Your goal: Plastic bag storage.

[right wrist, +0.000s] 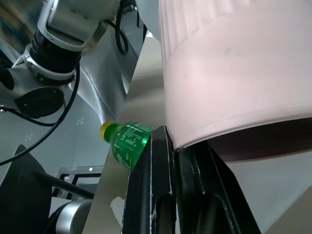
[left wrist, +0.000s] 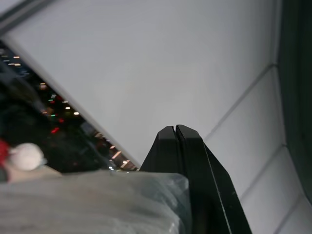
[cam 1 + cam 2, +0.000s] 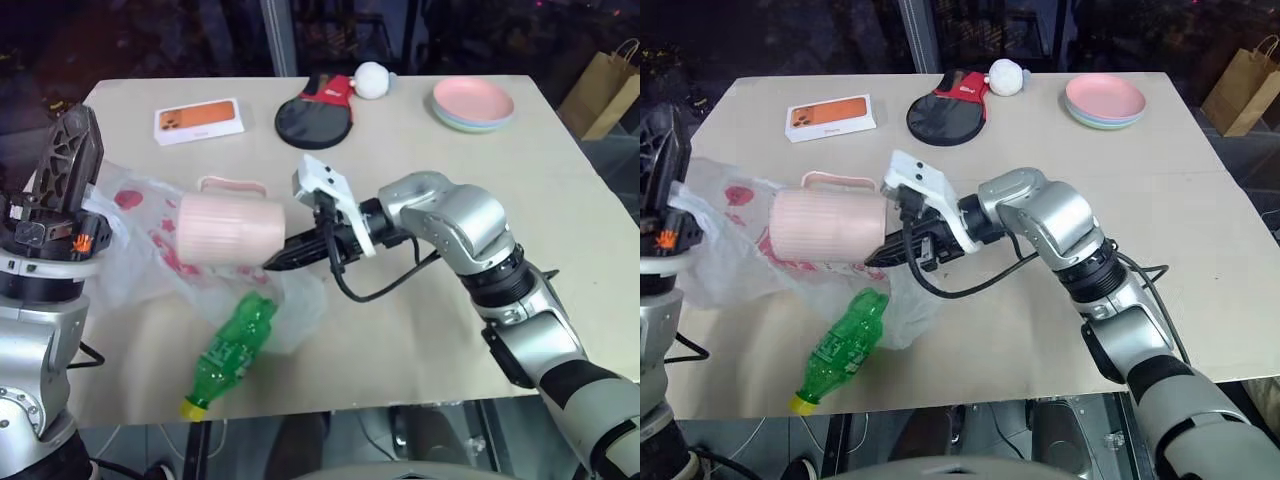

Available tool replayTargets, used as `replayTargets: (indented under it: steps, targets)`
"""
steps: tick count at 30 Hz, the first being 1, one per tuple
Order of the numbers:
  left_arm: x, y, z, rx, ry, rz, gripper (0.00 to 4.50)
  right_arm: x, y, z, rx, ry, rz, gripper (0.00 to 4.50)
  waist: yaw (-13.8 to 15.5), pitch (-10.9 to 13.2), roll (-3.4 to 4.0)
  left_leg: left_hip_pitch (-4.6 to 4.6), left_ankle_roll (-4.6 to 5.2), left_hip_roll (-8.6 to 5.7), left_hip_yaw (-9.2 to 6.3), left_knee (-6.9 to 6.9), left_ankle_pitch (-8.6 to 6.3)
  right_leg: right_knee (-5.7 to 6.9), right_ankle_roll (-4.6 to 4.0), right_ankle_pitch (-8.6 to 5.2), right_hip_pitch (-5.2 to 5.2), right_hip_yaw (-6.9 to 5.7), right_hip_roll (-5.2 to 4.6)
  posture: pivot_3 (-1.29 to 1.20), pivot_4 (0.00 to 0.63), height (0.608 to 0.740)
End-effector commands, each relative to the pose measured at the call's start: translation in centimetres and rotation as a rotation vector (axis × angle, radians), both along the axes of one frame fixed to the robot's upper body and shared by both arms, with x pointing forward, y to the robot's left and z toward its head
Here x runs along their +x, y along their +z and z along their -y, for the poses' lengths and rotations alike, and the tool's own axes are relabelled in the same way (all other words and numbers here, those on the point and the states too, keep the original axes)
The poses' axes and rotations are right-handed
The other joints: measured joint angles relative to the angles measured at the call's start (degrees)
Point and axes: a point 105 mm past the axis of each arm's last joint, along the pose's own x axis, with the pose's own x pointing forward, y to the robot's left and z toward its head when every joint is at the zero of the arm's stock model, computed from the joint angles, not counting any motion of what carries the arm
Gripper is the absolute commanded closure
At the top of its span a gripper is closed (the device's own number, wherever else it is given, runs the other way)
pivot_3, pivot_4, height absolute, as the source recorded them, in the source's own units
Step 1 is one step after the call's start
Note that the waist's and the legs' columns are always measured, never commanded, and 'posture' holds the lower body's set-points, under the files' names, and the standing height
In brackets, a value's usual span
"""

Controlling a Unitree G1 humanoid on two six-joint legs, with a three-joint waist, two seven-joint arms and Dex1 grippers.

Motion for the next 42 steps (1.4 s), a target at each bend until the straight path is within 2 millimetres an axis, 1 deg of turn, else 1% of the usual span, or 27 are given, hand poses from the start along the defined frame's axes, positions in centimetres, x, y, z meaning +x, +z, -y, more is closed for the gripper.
replayTargets:
  steps: [1,2,5,8,11,13,17,19,20,22,25,27,30,32,34,36,38,39,40,42]
  targets:
    - [-0.4,-1.7,-1.7,-0.007,0.052,-0.044,4.50,-0.9,1.4,1.1,0.052,0.066,0.011,4.47,0.0,0.0,0.01,0.01,0.00,0.00,0.02,0.00,0.00,0.00,0.00,0.00,0.00,0.01,0.00,0.00,0.150,0.740]
    - [-0.4,-2.3,-1.9,-0.008,0.056,-0.064,4.50,-1.1,1.4,1.3,0.054,0.077,0.001,4.47,0.0,0.0,0.00,0.00,0.00,0.00,0.01,0.00,0.00,0.00,0.00,0.00,0.00,0.00,0.00,0.00,0.150,0.740]
    - [-0.3,-3.9,-3.1,-0.021,0.080,-0.123,4.50,-2.8,0.4,2.0,0.013,0.170,0.002,4.47,0.0,0.0,0.01,0.01,0.00,0.02,-0.01,-0.01,0.00,0.01,-0.01,-0.01,0.00,-0.02,0.01,0.00,0.150,0.740]
    - [-0.2,-4.6,-3.7,-0.017,0.091,-0.152,4.50,-4.0,-0.1,2.3,-0.016,0.244,-0.018,4.47,0.0,0.0,0.01,0.01,0.00,0.02,-0.02,-0.01,0.00,0.01,0.00,-0.01,0.00,-0.03,0.01,0.00,0.150,0.740]
    - [-0.3,-4.9,-4.2,-0.018,0.095,-0.165,4.50,-5.0,-0.7,2.6,-0.056,0.311,-0.053,4.47,-0.1,0.0,0.00,0.03,0.00,0.03,-0.02,-0.01,0.00,0.03,0.00,-0.01,0.00,-0.03,0.01,0.00,0.150,0.740]
    - [-0.5,-4.7,-4.4,-0.026,0.095,-0.164,4.50,-5.1,-1.3,2.0,-0.079,0.311,-0.079,4.47,-0.1,0.0,0.00,0.03,0.00,0.03,-0.03,-0.01,0.00,0.03,0.00,-0.01,0.00,-0.03,0.01,0.00,0.150,0.740]
    - [-1.0,-4.3,-4.1,-0.029,0.078,-0.150,4.50,-4.6,-2.2,0.2,-0.114,0.278,-0.102,4.47,-0.2,0.0,0.00,0.05,0.00,0.04,-0.01,-0.02,0.00,0.04,0.00,-0.01,0.00,-0.02,0.01,0.00,0.150,0.740]
    - [-1.1,-3.2,-3.5,-0.044,0.067,-0.101,4.50,-4.1,-2.6,-0.6,-0.127,0.257,-0.112,4.47,-0.1,0.0,0.00,0.05,0.00,0.04,-0.02,-0.01,0.00,0.05,0.00,-0.01,0.00,-0.02,0.01,0.00,0.150,0.740]
    - [-1.2,-2.6,-2.9,-0.041,0.056,-0.074,4.50,-3.6,-3.1,-1.0,-0.142,0.231,-0.103,4.47,0.0,0.0,0.00,0.04,0.00,0.04,-0.02,-0.01,0.00,0.04,0.00,-0.01,0.00,-0.02,0.01,0.00,0.150,0.740]
    - [-1.3,-1.6,-2.0,-0.035,0.043,-0.038,4.50,-2.9,-3.9,-1.3,-0.165,0.201,-0.079,4.47,0.2,-0.1,-0.10,0.04,-0.03,0.02,-0.04,0.00,0.02,0.03,0.00,0.00,0.01,-0.04,-0.01,0.00,0.150,0.740]
    - [-1.3,-0.2,-1.5,-0.067,0.056,0.022,4.50,-3.6,-3.4,-1.2,-0.152,0.245,-0.132,4.47,0.4,-0.1,-0.14,-0.01,-0.10,-0.03,-0.13,0.01,0.05,0.00,0.00,0.00,0.04,-0.11,-0.05,0.00,0.150,0.740]
    - [-1.2,0.8,-1.3,-0.095,0.059,0.059,4.50,-3.7,-3.4,-1.3,-0.159,0.252,-0.139,4.47,0.4,-0.1,-0.15,0.00,-0.11,-0.04,-0.14,0.01,0.06,0.00,0.00,0.00,0.04,-0.11,-0.07,0.00,0.150,0.740]
    - [-1.1,1.4,-0.1,-0.097,0.025,0.084,4.50,-2.5,-3.8,-2.5,-0.166,0.153,-0.153,4.47,0.0,-0.1,-0.15,0.02,-0.12,-0.03,-0.19,0.00,0.07,0.03,-0.01,0.00,0.04,-0.13,-0.02,0.00,0.150,0.740]
    - [-1.1,1.0,0.6,-0.085,0.006,0.060,4.50,-0.7,-4.0,-3.3,-0.153,0.040,-0.151,4.47,-0.2,-0.1,-0.13,0.03,-0.13,-0.01,-0.20,-0.01,0.07,0.06,-0.01,0.00,0.03,-0.12,0.02,0.00,0.150,0.740]
    - [-1.4,-0.1,1.2,-0.088,-0.010,0.027,4.50,1.2,-3.4,-4.3,-0.111,-0.099,-0.167,4.47,-0.4,-0.1,-0.11,0.08,-0.13,-0.01,-0.16,-0.03,0.08,0.08,-0.01,0.00,0.03,-0.06,0.03,0.00,0.150,0.740]
    - [-1.7,-1.3,1.9,-0.075,-0.035,-0.013,4.50,1.9,-2.7,-5.0,-0.065,-0.153,-0.169,4.47,-0.1,-0.1,-0.14,0.06,-0.14,-0.01,-0.17,-0.06,0.08,0.07,-0.02,0.00,0.03,-0.07,0.02,0.00,0.150,0.740]
    - [-1.8,-2.3,2.4,-0.071,-0.057,-0.053,4.50,2.2,-2.0,-5.8,-0.024,-0.178,-0.177,4.47,0.1,-0.1,-0.14,0.00,-0.14,-0.02,-0.20,-0.05,0.08,0.02,-0.02,0.00,0.02,-0.12,0.02,0.00,0.150,0.740]
    - [-1.8,-2.7,2.5,-0.075,-0.064,-0.068,4.50,2.3,-1.6,-6.2,-0.007,-0.187,-0.180,3.98,0.2,-0.1,-0.13,-0.02,-0.14,-0.03,-0.20,-0.05,0.08,0.00,-0.02,0.00,0.02,-0.13,0.00,0.00,0.150,0.740]
    - [-1.7,-2.8,2.7,-0.080,-0.071,-0.075,4.50,2.3,-1.3,-6.5,0.012,-0.190,-0.184,3.80,0.2,-0.1,-0.13,-0.02,-0.14,-0.04,-0.19,-0.05,0.08,0.00,-0.02,0.00,0.02,-0.12,-0.01,0.00,0.150,0.740]
    - [-1.6,-2.8,2.9,-0.093,-0.079,-0.070,4.50,2.3,-0.7,-7.3,0.049,-0.207,-0.199,2.94,0.1,-0.1,-0.12,-0.01,-0.13,-0.04,-0.20,-0.05,0.08,0.02,-0.02,0.00,0.02,-0.14,0.00,0.00,0.150,0.740]
